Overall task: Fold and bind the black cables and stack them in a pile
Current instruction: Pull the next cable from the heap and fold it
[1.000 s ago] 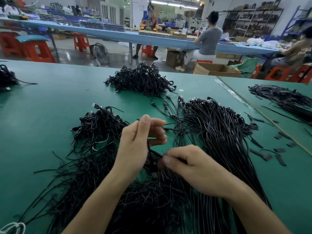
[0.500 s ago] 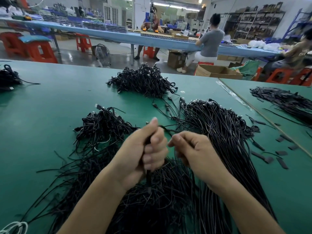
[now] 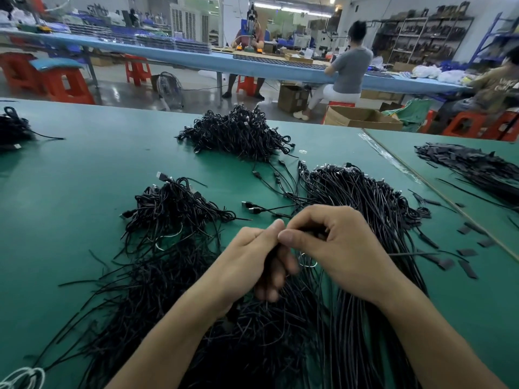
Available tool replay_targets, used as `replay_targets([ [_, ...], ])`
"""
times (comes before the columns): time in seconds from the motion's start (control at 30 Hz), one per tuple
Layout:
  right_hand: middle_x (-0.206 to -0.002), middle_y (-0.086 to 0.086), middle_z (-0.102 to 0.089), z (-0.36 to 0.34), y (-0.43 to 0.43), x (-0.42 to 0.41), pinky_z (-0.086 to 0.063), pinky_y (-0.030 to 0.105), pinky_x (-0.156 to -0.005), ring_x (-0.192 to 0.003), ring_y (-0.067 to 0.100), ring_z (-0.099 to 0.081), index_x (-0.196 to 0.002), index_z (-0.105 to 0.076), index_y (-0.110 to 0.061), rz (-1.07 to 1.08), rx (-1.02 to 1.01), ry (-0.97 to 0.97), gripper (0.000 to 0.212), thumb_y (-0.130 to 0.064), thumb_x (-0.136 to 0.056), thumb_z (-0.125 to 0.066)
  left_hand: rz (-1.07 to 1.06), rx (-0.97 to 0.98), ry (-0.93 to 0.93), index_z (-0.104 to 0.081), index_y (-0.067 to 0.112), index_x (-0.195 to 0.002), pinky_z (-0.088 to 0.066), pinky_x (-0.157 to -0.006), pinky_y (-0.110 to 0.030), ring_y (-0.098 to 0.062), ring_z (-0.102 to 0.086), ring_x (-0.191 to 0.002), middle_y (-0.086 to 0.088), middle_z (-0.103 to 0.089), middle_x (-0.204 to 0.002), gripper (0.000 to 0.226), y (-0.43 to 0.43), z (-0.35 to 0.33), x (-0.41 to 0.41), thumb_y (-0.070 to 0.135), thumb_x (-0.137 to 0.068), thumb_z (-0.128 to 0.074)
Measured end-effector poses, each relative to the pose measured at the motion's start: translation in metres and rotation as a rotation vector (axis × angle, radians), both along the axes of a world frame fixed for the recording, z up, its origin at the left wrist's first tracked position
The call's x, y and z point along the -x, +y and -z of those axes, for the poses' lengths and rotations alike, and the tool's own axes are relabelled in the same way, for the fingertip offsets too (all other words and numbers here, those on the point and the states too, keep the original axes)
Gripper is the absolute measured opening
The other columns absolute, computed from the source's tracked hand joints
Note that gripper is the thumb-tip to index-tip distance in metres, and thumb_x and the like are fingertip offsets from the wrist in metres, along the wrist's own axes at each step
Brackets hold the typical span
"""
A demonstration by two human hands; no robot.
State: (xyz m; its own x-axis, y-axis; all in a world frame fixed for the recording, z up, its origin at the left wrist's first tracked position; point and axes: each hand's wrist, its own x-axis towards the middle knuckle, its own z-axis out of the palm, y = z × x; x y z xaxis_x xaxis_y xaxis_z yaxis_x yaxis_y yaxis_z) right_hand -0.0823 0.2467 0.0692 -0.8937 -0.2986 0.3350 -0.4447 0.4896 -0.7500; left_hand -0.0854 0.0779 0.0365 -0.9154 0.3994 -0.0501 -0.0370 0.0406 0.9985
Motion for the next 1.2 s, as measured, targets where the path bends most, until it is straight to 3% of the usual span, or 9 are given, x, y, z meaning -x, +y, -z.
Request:
replay_targets([
  [0.13,-0.062,-0.005,-0.062,0.009,-0.002,0.006,-0.042,0.023,-0.054,-0.055,0.009,-0.05,-0.079,-0.073,-0.02,0.044,0.276,-0.069,0.027,-0.048,-0.078,-0.071,0.198,-0.397,-0.266,-0.055,0.016,-0.054,-0.026,-0.029,-0.016,-0.005,-0.032,-0.027,0.006,-0.034,-0.039,0.057,-0.008,-0.009,-0.003,0.05,-0.099,-0.046],
  [0.23,-0.063,-0.006,-0.064,0.021,-0.008,0.001,-0.04,0.024,-0.051,-0.053,0.008,-0.05,-0.078,-0.073,-0.027,0.076,0.238,-0.18,0.025,-0.045,-0.088,-0.06,0.204,-0.801,-0.321,-0.063,0.014,-0.061,-0.038,-0.034,-0.014,-0.005,-0.044,-0.035,0.006,-0.045,-0.046,0.051,-0.009,-0.014,-0.001,0.044,-0.099,-0.046],
  [0.3,-0.059,-0.01,-0.061,0.027,-0.013,-0.006,-0.035,0.021,-0.048,-0.048,0.004,-0.043,-0.073,-0.07,-0.035,0.035,0.083,-0.185,0.027,-0.037,-0.098,-0.057,0.042,-0.862,-0.216,-0.075,0.012,-0.072,-0.05,-0.047,-0.017,-0.01,-0.061,-0.051,0.001,-0.061,-0.061,0.048,-0.007,-0.013,0.002,0.041,-0.097,-0.046],
  [0.47,-0.063,-0.007,-0.058,0.026,-0.014,-0.02,-0.041,0.029,-0.051,-0.053,0.008,-0.048,-0.081,-0.06,-0.028,-0.077,-0.336,-0.111,0.022,-0.03,-0.101,-0.051,-0.196,-0.475,0.207,-0.07,0.009,-0.115,-0.057,-0.085,-0.025,-0.023,-0.071,-0.105,-0.009,-0.075,-0.109,0.041,0.003,0.004,0.005,0.035,-0.096,-0.044],
  [0.57,-0.074,-0.019,-0.058,0.014,-0.01,-0.021,-0.045,0.026,-0.064,-0.071,0.004,-0.055,-0.079,-0.057,-0.03,-0.103,-0.42,-0.033,0.021,-0.029,-0.099,-0.05,-0.243,-0.023,0.442,-0.07,0.022,-0.111,-0.058,-0.085,-0.026,-0.007,-0.071,-0.098,0.003,-0.077,-0.1,0.033,0.007,0.013,0.004,0.037,-0.098,-0.044],
  [0.67,-0.077,-0.021,-0.062,0.005,-0.002,-0.019,-0.046,0.021,-0.067,-0.075,0.002,-0.06,-0.08,-0.065,-0.028,-0.099,-0.352,0.027,0.015,-0.029,-0.095,-0.058,-0.166,0.224,0.443,-0.069,0.018,-0.075,-0.053,-0.062,-0.037,-0.012,-0.061,-0.061,0.004,-0.067,-0.067,0.046,0.007,0.012,0.001,0.043,-0.101,-0.04],
  [0.87,-0.064,-0.006,-0.066,0.006,0.004,-0.017,-0.044,0.018,-0.055,-0.054,0.004,-0.057,-0.08,-0.056,-0.027,-0.037,0.012,0.039,0.021,-0.033,-0.079,-0.077,0.128,0.104,0.023,-0.071,0.022,-0.06,-0.034,-0.039,-0.017,-0.009,-0.045,-0.037,0.005,-0.052,-0.046,0.063,-0.002,0.0,-0.005,0.047,-0.104,-0.035],
  [1.0,-0.08,0.011,-0.065,0.006,0.005,-0.013,-0.047,0.051,-0.061,-0.065,0.03,-0.054,-0.085,-0.06,-0.029,-0.145,0.213,-0.169,0.017,-0.038,-0.08,-0.074,0.241,-0.102,-0.091,-0.056,0.022,-0.053,-0.023,-0.035,-0.013,-0.004,-0.028,-0.032,0.009,-0.034,-0.042,0.055,-0.009,-0.006,-0.006,0.053,-0.098,-0.047],
  [1.2,-0.084,0.004,-0.067,0.002,0.011,-0.012,-0.054,0.04,-0.068,-0.073,0.025,-0.061,-0.094,-0.066,-0.029,-0.183,0.141,-0.212,0.021,-0.047,-0.082,-0.068,0.284,-0.194,-0.147,-0.046,0.023,-0.054,-0.032,-0.038,-0.015,-0.008,-0.044,-0.039,0.007,-0.034,-0.044,0.05,-0.008,-0.01,-0.009,0.05,-0.096,-0.048],
])
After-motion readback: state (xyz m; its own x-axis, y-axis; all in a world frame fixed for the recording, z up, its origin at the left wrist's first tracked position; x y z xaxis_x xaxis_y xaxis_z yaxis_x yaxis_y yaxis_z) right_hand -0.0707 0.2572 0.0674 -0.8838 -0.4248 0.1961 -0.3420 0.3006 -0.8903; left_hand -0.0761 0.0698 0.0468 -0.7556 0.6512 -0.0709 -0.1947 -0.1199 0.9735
